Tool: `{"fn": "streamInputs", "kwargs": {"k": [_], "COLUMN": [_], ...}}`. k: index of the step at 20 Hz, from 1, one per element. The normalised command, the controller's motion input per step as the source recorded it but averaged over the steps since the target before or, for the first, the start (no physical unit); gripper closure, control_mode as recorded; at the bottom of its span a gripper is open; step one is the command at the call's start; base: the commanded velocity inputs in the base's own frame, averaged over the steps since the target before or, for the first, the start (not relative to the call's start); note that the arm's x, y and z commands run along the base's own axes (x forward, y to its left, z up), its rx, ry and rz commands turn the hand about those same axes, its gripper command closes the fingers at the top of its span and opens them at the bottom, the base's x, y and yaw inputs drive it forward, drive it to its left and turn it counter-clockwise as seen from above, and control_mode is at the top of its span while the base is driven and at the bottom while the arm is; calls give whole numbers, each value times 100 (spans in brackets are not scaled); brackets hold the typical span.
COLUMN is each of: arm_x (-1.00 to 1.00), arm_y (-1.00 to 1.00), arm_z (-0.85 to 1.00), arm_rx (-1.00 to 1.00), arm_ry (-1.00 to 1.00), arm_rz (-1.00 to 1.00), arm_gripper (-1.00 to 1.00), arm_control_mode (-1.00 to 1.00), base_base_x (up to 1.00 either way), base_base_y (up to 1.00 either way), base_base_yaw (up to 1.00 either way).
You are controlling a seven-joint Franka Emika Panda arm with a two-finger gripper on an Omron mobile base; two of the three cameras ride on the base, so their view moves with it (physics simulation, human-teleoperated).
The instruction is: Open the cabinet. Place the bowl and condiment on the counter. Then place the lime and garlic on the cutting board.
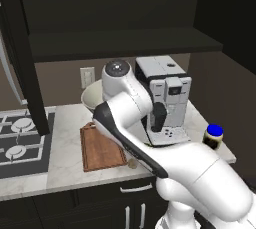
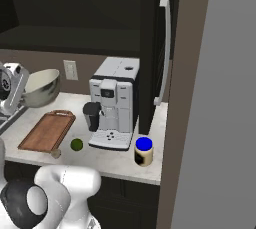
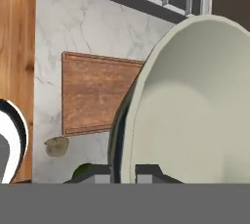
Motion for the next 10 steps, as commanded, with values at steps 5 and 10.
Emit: {"fn": "streamInputs", "kwargs": {"k": [5,10], "arm_x": [100,93], "arm_y": [4,0], "arm_z": [-12,-25], "arm_rx": [0,0], "arm_ry": [8,3], "arm_rz": [0,1], "arm_gripper": [100,100], "arm_control_mode": [-100,-100], "base_base_x": [0,0], "base_base_y": [0,0], "base_base_yaw": [0,0]}}
